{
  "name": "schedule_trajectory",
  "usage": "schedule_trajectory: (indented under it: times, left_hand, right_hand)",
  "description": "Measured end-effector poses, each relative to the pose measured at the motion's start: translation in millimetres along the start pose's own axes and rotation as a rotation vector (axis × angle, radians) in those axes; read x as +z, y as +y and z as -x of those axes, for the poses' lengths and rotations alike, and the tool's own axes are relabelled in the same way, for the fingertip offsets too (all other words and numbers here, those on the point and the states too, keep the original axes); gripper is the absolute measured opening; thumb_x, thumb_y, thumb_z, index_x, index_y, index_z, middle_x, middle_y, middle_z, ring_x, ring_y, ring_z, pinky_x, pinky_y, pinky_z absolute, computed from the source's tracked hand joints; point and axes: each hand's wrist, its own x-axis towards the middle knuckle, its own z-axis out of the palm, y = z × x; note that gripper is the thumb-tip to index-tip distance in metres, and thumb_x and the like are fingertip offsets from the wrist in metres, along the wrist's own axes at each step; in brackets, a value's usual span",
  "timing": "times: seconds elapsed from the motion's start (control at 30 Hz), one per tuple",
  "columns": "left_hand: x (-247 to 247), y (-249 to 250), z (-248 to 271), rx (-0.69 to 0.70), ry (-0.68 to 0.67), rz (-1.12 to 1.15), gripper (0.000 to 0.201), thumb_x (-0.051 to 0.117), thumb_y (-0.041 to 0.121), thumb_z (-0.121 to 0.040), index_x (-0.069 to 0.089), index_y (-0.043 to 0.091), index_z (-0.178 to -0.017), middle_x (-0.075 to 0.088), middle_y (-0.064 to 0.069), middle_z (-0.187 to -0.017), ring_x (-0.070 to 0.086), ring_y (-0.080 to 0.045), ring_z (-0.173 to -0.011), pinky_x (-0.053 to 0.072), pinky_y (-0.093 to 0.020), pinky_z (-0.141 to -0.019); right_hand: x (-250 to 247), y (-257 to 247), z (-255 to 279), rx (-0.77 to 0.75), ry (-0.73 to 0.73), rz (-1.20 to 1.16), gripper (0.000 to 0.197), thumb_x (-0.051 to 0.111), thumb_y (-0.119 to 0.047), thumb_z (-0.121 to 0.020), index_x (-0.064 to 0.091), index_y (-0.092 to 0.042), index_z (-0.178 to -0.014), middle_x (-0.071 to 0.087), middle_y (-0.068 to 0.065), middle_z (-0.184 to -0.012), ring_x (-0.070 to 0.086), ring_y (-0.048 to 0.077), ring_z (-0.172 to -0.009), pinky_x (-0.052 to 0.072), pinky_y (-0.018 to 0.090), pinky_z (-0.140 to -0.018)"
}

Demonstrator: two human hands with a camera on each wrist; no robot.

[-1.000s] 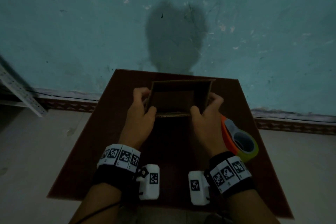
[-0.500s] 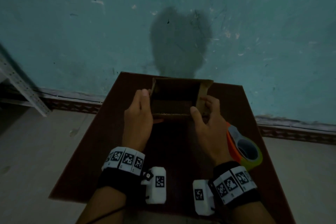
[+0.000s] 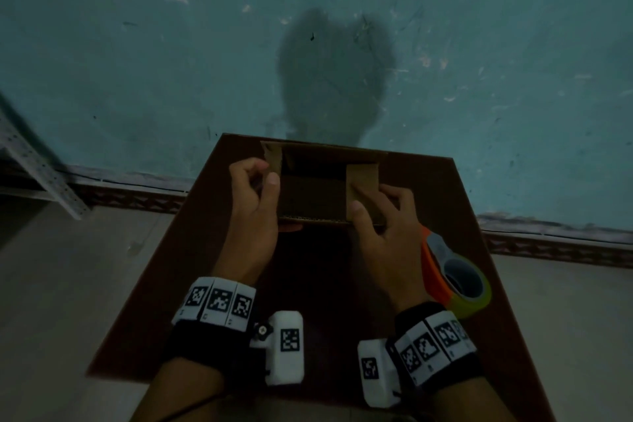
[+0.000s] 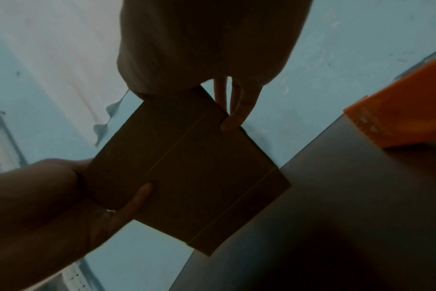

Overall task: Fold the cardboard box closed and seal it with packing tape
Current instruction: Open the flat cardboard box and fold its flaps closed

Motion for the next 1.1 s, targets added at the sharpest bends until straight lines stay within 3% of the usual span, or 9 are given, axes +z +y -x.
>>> schedule_trajectory:
  times: [0.1,0.23,0.4,0.53,0.67,0.77,0.87,1.0,1.1]
  left_hand:
    - [-3.3,-8.2,-1.4,0.003,-0.029,-0.059,0.023,0.058,0.022,-0.108,0.055,0.043,-0.118,0.046,-0.004,-0.145,0.063,-0.029,-0.123,0.067,-0.039,-0.068]
    - [-3.3,-14.4,-2.8,-0.033,-0.072,-0.137,0.033,0.063,0.009,-0.104,0.073,0.041,-0.103,0.045,0.005,-0.142,0.061,-0.027,-0.124,0.066,-0.033,-0.063]
    - [-0.4,-5.7,1.4,-0.053,-0.064,-0.153,0.024,0.058,0.034,-0.108,0.079,0.038,-0.100,0.048,0.012,-0.148,0.064,-0.012,-0.116,0.063,-0.030,-0.058]
    - [-0.6,0.6,2.0,-0.041,-0.098,-0.176,0.022,0.054,0.062,-0.102,0.065,0.068,-0.120,0.051,0.010,-0.156,0.066,-0.020,-0.122,0.064,-0.032,-0.066]
    - [-3.5,-13.4,-4.2,0.071,-0.156,-0.329,0.077,0.062,0.088,-0.079,0.040,0.065,-0.149,0.057,0.006,-0.149,0.059,-0.028,-0.132,0.059,-0.055,-0.098]
    - [0.0,-17.5,-5.0,0.098,-0.133,-0.334,0.086,0.066,0.084,-0.080,0.025,0.069,-0.154,0.055,0.015,-0.148,0.058,-0.030,-0.133,0.055,-0.061,-0.103]
    - [-0.7,-19.5,-7.1,0.122,-0.138,-0.447,0.089,0.063,0.075,-0.087,0.008,0.072,-0.157,0.049,0.009,-0.151,0.053,-0.029,-0.137,0.051,-0.063,-0.106]
    - [-3.1,-24.0,-4.0,0.141,-0.158,-0.488,0.061,0.061,0.063,-0.093,0.037,0.060,-0.149,0.048,0.006,-0.148,0.053,-0.024,-0.134,0.052,-0.059,-0.106]
    - [-4.6,-28.4,0.2,0.131,-0.164,-0.557,0.034,0.063,0.050,-0.100,0.049,0.045,-0.130,0.051,0.007,-0.137,0.056,-0.021,-0.125,0.055,-0.057,-0.101]
  right_hand:
    - [3.2,1.7,-0.4,-0.032,0.032,-0.012,0.055,0.056,-0.056,-0.095,0.066,-0.024,-0.138,0.046,-0.006,-0.138,0.054,0.008,-0.123,0.050,0.025,-0.099]
    - [3.9,2.4,-1.5,-0.063,0.102,0.006,0.056,0.054,-0.060,-0.091,0.071,-0.022,-0.129,0.048,-0.007,-0.133,0.050,0.004,-0.120,0.044,0.018,-0.097]
    - [-0.7,5.2,-5.3,-0.025,0.099,-0.094,0.057,0.057,-0.065,-0.089,0.074,-0.023,-0.124,0.051,-0.006,-0.129,0.056,0.008,-0.118,0.055,0.032,-0.096]
    - [-7.9,9.3,-10.9,0.034,0.081,-0.207,0.058,0.059,-0.069,-0.091,0.072,-0.020,-0.120,0.050,-0.005,-0.124,0.057,0.003,-0.109,0.054,0.025,-0.085]
    - [-7.2,12.0,-15.3,0.154,0.162,-0.286,0.035,0.058,-0.055,-0.101,0.066,-0.022,-0.091,0.051,-0.004,-0.105,0.053,-0.006,-0.079,0.045,0.014,-0.068]
    - [-7.4,15.8,-15.2,0.102,0.121,-0.164,0.041,0.048,-0.061,-0.098,0.068,-0.031,-0.116,0.045,-0.008,-0.106,0.052,-0.014,-0.085,0.044,0.005,-0.068]
    - [-7.2,16.6,-16.8,0.105,0.112,-0.121,0.041,0.061,-0.051,-0.099,0.052,-0.034,-0.136,0.049,-0.005,-0.124,0.054,-0.014,-0.097,0.045,0.004,-0.071]
    - [-7.9,18.7,-16.0,0.088,0.118,-0.103,0.067,0.069,-0.043,-0.099,0.036,-0.039,-0.157,0.046,-0.007,-0.128,0.053,-0.012,-0.100,0.046,0.007,-0.075]
    - [-12.0,16.2,-11.8,0.077,0.002,0.020,0.051,0.063,-0.044,-0.102,0.048,-0.041,-0.150,0.037,-0.007,-0.126,0.054,0.000,-0.105,0.045,0.005,-0.073]
